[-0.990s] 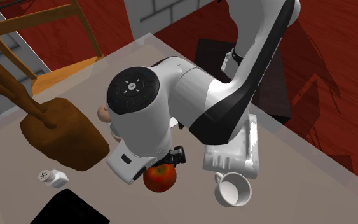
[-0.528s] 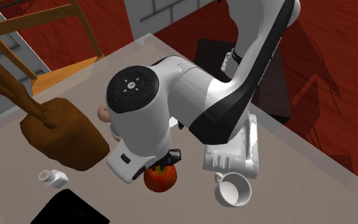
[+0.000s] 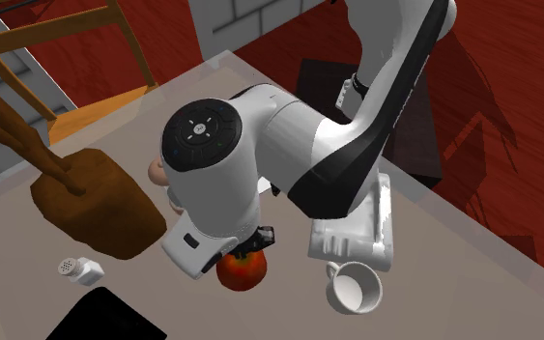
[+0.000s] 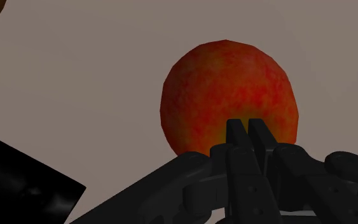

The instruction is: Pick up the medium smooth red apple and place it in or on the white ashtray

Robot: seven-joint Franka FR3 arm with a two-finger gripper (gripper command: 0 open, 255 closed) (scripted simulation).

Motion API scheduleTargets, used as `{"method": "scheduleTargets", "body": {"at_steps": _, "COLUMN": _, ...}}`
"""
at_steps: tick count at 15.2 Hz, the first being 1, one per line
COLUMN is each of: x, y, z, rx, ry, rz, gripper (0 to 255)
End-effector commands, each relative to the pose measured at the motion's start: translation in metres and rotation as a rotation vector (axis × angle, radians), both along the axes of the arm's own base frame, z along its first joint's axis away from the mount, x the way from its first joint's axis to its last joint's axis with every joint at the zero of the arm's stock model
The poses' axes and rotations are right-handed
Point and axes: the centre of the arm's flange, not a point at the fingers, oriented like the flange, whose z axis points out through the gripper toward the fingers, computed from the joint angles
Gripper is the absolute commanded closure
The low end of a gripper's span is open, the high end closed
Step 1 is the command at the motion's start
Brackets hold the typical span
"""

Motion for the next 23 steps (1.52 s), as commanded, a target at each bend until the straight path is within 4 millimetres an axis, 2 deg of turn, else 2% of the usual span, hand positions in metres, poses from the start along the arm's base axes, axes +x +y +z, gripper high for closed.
{"method": "scheduleTargets", "body": {"at_steps": 1, "x": 0.0, "y": 0.0, "z": 0.008, "rx": 0.0, "ry": 0.0, "rz": 0.0, "gripper": 255}}
{"method": "scheduleTargets", "body": {"at_steps": 22, "x": 0.0, "y": 0.0, "z": 0.118, "rx": 0.0, "ry": 0.0, "rz": 0.0, "gripper": 255}}
{"method": "scheduleTargets", "body": {"at_steps": 23, "x": -0.008, "y": 0.01, "z": 0.122, "rx": 0.0, "ry": 0.0, "rz": 0.0, "gripper": 255}}
